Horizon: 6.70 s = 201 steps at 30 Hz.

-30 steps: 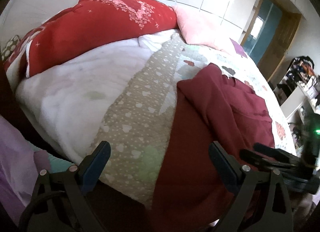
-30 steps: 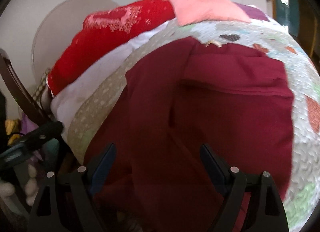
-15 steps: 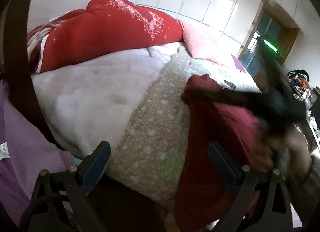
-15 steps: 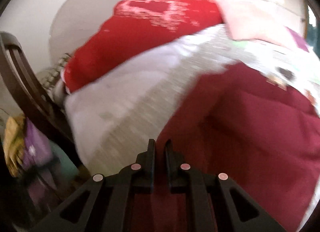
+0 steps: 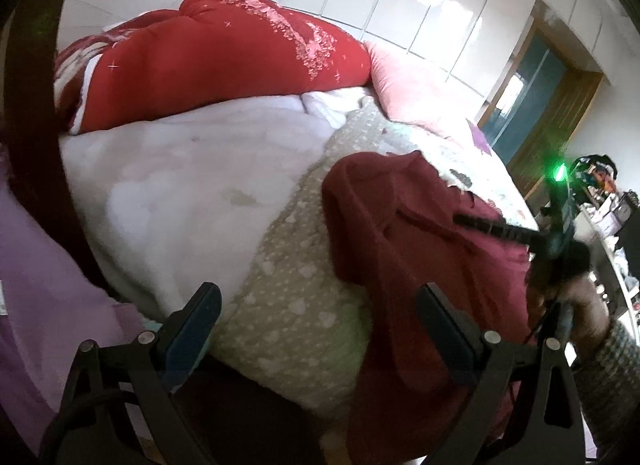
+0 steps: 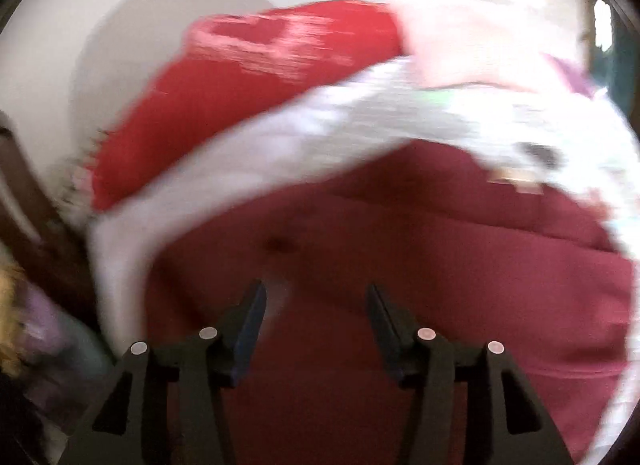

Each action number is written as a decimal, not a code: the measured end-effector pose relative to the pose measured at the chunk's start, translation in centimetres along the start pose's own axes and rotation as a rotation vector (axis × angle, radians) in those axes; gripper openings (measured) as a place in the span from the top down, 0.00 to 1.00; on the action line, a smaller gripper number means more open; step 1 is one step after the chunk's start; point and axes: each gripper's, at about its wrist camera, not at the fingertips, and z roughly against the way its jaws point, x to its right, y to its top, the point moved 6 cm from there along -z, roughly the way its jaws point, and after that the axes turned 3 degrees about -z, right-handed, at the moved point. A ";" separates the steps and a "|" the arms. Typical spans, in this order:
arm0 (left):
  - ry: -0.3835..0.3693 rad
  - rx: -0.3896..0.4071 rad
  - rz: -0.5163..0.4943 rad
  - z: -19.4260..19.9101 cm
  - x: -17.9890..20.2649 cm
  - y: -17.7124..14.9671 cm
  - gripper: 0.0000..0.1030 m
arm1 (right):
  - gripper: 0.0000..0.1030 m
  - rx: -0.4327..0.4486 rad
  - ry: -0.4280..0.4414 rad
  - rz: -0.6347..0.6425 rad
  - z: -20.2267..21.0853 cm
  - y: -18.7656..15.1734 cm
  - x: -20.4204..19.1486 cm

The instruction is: Fold small clothes

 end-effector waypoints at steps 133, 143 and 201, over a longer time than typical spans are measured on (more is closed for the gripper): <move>0.025 -0.205 -0.352 -3.9 15.5 -7.9 0.25 | 0.95 0.443 -0.705 -0.892 34.0 -19.6 43.5; -0.031 -0.203 -0.269 -4.0 13.6 -6.9 0.25 | 0.95 0.311 -0.291 -0.623 22.8 -5.8 29.6; -0.102 -0.234 -0.098 -5.1 7.5 -4.9 0.25 | 0.65 0.032 0.065 -0.099 -3.5 3.0 1.1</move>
